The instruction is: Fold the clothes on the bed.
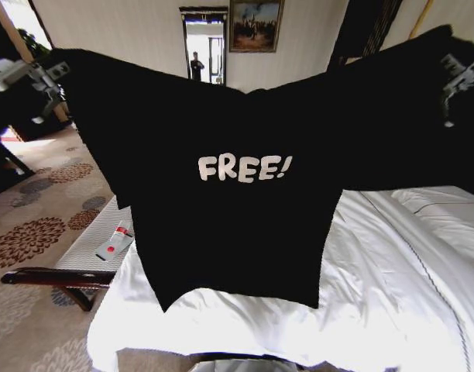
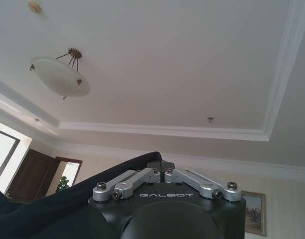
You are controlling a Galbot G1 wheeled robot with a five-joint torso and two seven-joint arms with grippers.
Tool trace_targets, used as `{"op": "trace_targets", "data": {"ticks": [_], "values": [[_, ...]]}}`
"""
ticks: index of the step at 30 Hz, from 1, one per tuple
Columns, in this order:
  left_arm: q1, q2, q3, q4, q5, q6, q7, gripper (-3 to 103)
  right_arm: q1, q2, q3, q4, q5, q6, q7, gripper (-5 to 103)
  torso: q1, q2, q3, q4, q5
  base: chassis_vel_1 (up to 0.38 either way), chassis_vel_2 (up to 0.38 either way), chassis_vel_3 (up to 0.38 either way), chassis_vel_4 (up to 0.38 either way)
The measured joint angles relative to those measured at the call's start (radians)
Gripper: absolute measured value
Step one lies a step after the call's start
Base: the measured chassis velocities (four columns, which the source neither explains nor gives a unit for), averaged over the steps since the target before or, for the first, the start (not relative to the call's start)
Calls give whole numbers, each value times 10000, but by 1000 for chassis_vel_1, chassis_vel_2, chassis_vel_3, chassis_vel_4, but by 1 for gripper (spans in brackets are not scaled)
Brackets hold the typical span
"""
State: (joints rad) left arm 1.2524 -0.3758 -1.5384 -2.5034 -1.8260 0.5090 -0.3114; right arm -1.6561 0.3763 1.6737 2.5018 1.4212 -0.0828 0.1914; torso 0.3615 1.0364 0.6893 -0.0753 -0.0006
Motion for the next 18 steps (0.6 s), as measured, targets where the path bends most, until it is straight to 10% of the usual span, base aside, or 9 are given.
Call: {"op": "trace_targets", "data": {"ticks": [5, 12, 18], "values": [[689, -412, 1644, 25, 661, 439, -436, 2, -958, 719, -1078, -22, -951, -293, 222, 0, 0, -1, 1, -6, -1, 0, 0, 0, 0], [603, -1087, 6729, 182, 3953, 937, -453, 2, -87, 1652, -6764, -681, -3042, -892, 414, 0, 1, -3, 2, 3, -1, 0, 0, 0, 0], [172, -1707, 9197, 1370, 5751, 929, -292, 2, 1081, 2077, -9095, -2510, -4516, -456, -133, 0, 2, -3, 3, -3, 3, 0, 0, 0, 0]]}}
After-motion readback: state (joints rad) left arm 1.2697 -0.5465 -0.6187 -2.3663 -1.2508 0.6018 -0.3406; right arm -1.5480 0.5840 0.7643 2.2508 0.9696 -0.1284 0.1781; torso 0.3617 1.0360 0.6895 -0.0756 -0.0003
